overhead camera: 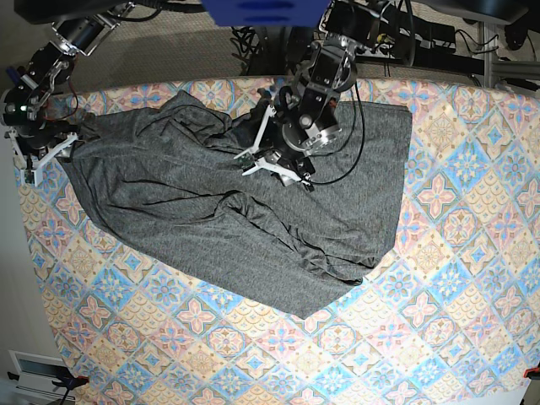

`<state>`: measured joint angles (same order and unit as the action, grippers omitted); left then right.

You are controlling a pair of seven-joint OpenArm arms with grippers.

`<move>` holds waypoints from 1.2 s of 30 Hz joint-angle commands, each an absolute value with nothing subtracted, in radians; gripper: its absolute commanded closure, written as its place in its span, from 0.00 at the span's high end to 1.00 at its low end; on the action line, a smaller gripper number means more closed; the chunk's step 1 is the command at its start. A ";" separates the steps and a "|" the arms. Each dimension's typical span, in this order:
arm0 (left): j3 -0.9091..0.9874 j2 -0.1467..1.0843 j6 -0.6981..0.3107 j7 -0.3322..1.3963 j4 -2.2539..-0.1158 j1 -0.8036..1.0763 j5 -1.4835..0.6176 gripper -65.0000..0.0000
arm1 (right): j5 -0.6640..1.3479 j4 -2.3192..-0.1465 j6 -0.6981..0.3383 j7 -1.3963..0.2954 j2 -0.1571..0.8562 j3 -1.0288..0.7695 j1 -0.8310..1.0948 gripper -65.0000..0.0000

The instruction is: Layout the t-shirt on the table in an organized manner, then fold the t-shirt properly

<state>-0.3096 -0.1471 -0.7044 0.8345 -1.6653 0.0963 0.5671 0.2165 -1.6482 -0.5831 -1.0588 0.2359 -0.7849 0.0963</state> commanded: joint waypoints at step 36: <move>-0.472 -0.116 -0.698 0.822 -1.566 -0.013 0.572 0.08 | 0.228 -1.669 -0.585 -1.040 0.257 -0.788 0.087 0.51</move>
